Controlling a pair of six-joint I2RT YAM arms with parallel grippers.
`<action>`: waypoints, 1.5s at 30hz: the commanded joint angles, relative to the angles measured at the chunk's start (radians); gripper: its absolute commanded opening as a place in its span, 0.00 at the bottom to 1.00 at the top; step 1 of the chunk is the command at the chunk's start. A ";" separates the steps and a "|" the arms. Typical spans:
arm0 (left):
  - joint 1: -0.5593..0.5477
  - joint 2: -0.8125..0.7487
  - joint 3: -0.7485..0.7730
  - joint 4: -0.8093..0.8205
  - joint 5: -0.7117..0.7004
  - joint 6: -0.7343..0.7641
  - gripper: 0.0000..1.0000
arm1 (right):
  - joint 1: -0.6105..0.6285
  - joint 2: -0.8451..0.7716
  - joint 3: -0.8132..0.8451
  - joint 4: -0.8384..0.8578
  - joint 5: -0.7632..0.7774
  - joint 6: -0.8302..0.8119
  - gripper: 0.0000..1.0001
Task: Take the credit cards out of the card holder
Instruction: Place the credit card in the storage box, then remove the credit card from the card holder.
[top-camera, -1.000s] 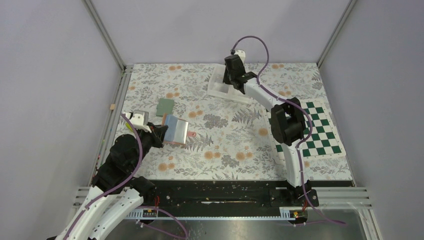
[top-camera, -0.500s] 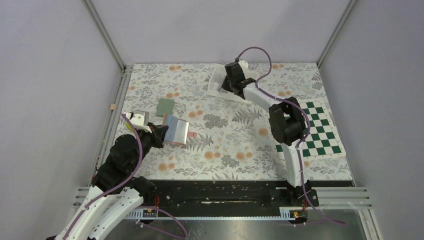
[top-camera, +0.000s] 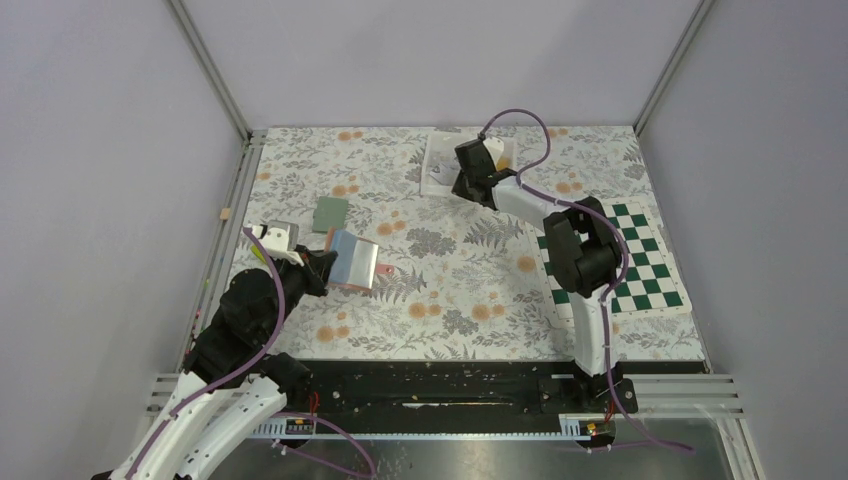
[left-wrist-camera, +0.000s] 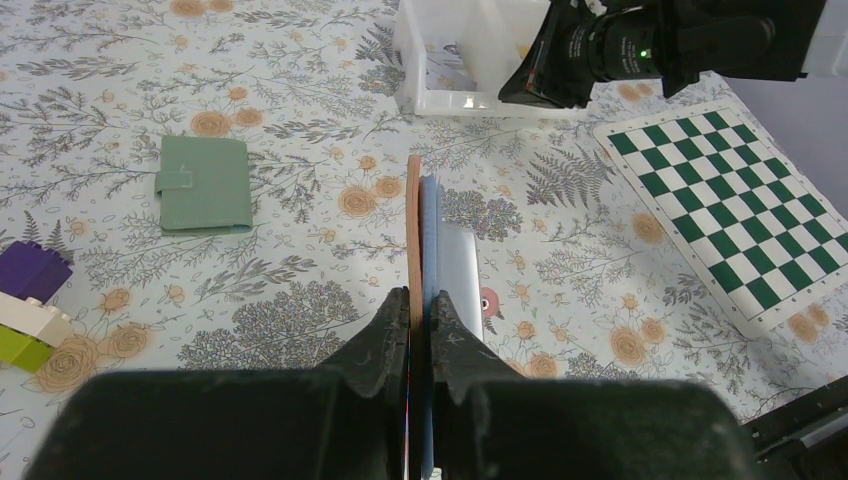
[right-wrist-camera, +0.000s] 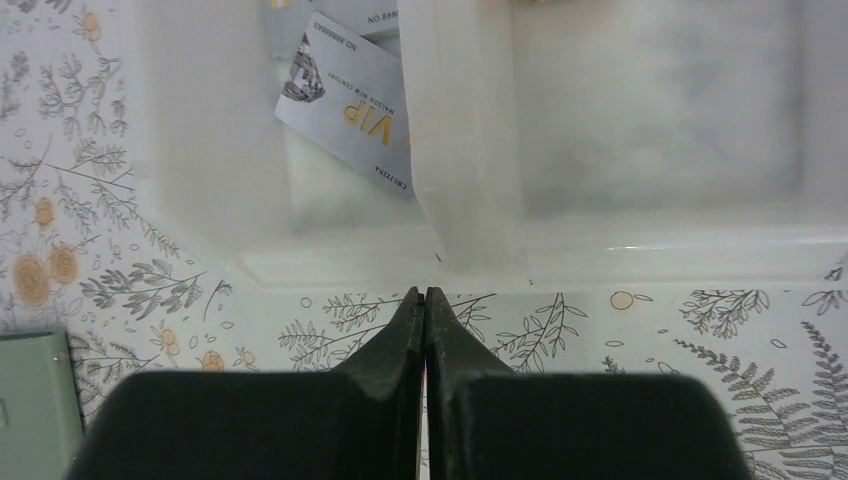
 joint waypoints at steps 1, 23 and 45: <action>-0.007 -0.005 0.014 0.052 -0.024 0.010 0.00 | -0.011 -0.107 -0.004 0.014 0.047 -0.050 0.00; -0.012 -0.001 0.015 0.042 -0.078 0.012 0.00 | -0.023 0.072 0.347 -0.119 -0.313 -1.197 0.82; -0.012 0.038 0.012 0.040 -0.130 0.011 0.00 | -0.051 0.247 0.501 -0.178 -0.480 -1.520 0.04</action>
